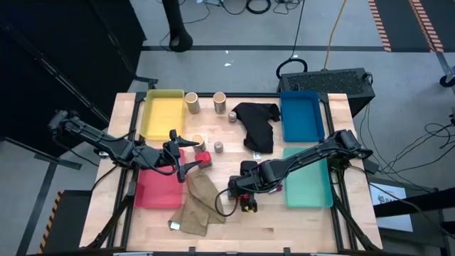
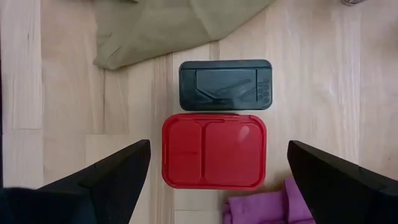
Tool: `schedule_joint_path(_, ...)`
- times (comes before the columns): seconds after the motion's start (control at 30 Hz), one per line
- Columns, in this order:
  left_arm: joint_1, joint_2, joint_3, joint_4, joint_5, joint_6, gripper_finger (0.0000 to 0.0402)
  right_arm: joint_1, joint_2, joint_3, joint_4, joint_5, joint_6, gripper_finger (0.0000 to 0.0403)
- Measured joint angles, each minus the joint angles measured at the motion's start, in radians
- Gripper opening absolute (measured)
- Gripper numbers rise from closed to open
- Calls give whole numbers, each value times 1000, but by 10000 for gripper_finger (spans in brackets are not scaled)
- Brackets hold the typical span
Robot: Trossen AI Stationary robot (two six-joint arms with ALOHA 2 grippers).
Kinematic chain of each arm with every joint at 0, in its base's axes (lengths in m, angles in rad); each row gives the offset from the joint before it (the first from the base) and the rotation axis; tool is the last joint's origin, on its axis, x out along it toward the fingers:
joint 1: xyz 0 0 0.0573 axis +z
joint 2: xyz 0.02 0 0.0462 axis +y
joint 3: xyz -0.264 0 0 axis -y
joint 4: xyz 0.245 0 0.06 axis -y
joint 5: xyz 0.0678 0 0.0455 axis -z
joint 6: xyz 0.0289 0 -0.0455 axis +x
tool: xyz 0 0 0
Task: Sort spices by type
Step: Put the bottom red seasoning can into the dark blue bin
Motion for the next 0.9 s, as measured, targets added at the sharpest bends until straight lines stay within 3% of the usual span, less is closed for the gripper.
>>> schedule_joint_path(0.77,0,0,0,4,0,21,311,-6,99,0,1,17,-53,363)
schedule_joint_path(0.9,0,0,0,4,0,23,311,-10,99,0,-1,11,-65,331)
